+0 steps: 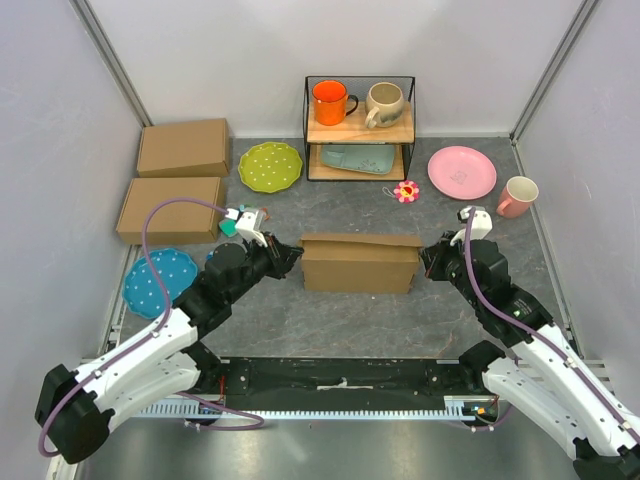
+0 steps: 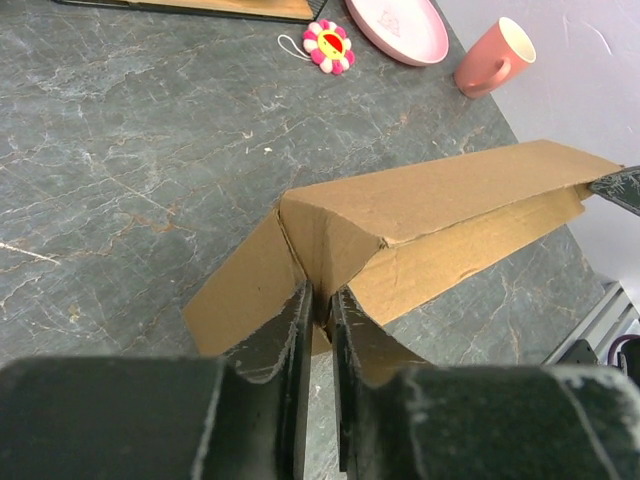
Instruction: Fold the paper box
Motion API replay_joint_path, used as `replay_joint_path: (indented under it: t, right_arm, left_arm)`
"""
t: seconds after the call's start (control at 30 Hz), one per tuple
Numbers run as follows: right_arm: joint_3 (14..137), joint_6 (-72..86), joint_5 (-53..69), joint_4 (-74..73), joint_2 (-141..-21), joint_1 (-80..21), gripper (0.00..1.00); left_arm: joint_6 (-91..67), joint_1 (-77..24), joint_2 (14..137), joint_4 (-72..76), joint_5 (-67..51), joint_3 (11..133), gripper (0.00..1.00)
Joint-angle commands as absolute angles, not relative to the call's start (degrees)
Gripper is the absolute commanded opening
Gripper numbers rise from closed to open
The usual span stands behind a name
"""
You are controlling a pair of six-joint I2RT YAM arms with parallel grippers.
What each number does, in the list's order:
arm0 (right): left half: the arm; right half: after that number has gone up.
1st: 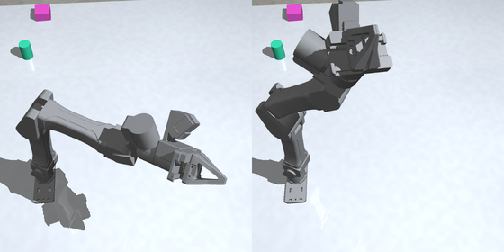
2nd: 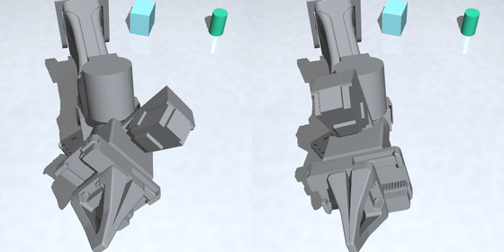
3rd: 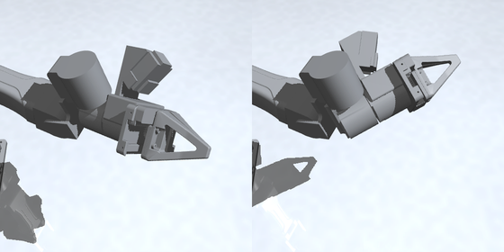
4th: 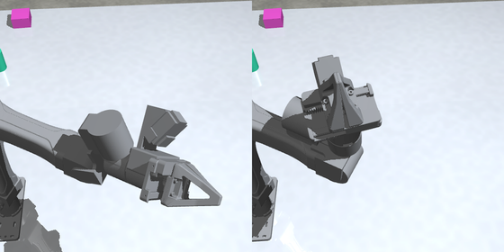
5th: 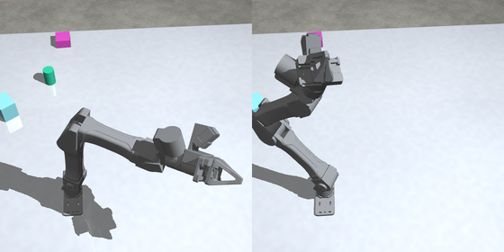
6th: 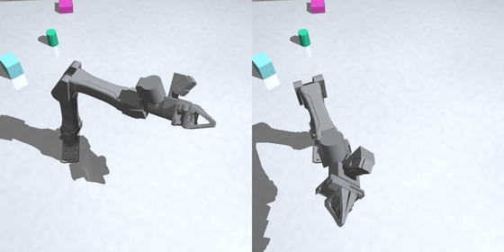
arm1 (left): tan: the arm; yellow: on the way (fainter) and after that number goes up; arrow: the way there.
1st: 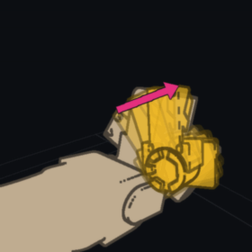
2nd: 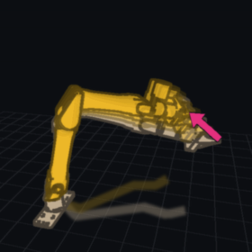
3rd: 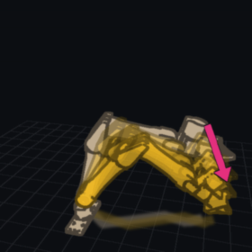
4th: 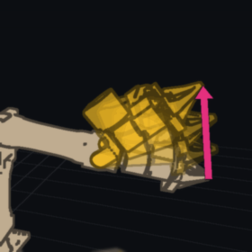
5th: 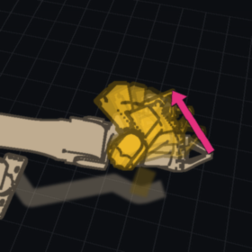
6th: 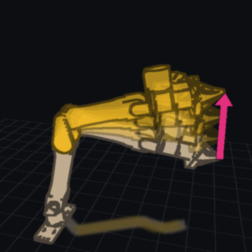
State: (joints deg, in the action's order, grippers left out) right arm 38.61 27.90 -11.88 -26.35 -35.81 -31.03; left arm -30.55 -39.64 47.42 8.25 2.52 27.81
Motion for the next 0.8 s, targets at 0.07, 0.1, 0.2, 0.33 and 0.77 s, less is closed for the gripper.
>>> replay_joint_path:
  t: [0.07,0.1,0.2,0.33,0.77]
  right_arm:
    - [38.3,29.8,-14.7,-29.7,-37.7,-31.0,0.00]
    - [38.4,29.9,-14.7,-29.7,-37.9,-31.0,0.00]
    - [38.4,30.0,-14.8,-29.8,-37.9,-31.1,0.00]
    - [38.4,29.9,-14.9,-29.9,-37.8,-31.1,0.00]
    - [38.4,29.8,-14.8,-29.9,-37.8,-31.3,0.00]
  left_arm:
    - [-28.7,-39.6,45.2,1.0,3.4,30.2,0.27]
    - [-28.6,-39.6,44.7,0.6,3.5,30.5,0.28]
    - [-28.0,-39.6,43.6,0.4,3.7,31.3,0.29]
    - [-27.7,-39.6,42.5,0.3,4.2,32.7,0.30]
    - [-24.1,-39.6,44.4,0.4,4.1,37.5,0.39]
